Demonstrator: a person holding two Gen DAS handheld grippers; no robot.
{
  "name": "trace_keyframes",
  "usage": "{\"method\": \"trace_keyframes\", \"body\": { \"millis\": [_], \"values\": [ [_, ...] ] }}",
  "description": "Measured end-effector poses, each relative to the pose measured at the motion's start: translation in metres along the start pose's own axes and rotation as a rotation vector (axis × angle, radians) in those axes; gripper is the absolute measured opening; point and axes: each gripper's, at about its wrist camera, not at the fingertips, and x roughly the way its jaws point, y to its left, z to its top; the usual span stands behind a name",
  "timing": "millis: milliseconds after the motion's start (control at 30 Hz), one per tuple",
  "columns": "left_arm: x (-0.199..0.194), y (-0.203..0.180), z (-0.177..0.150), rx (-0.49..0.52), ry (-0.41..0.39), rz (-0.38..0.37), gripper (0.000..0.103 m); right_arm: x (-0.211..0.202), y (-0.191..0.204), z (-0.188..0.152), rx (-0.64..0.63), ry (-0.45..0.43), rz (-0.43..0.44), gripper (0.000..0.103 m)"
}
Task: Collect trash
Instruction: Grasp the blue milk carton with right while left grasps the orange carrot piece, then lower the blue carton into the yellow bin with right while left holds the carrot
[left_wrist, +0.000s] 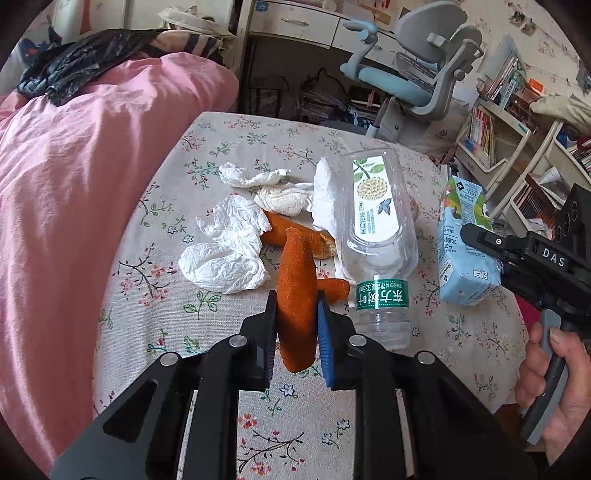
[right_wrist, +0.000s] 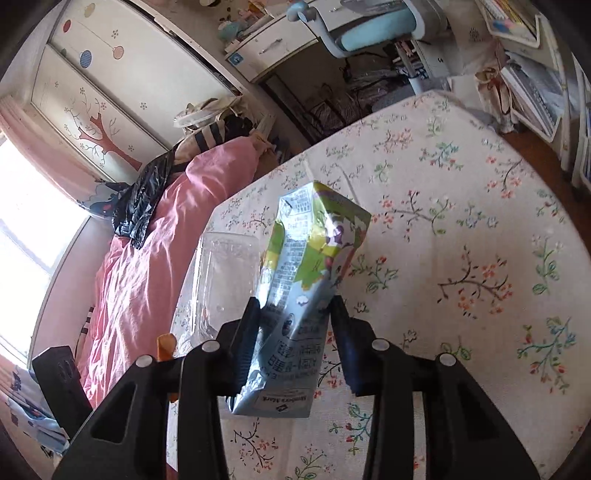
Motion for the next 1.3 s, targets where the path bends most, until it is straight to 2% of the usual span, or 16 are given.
{"method": "trace_keyframes", "body": {
  "millis": [300, 567, 900, 1300],
  "values": [
    [-0.043, 0.009, -0.009, -0.068, -0.107, 0.0, 0.019, -0.026, 0.011, -0.003, -0.064, -0.063, -0.008, 0.039],
    [-0.084, 0.011, -0.022, -0.1, -0.192, 0.033, 0.019, -0.049, 0.033, -0.013, -0.182, -0.101, -0.004, 0.039],
    [-0.121, 0.007, -0.046, -0.089, -0.232, 0.047, 0.019, -0.074, 0.053, -0.042, -0.27, -0.116, 0.009, 0.039],
    [-0.134, 0.001, -0.066, -0.083, -0.231, 0.052, 0.019, -0.086, 0.066, -0.077, -0.343, -0.087, 0.011, 0.039]
  ]
}}
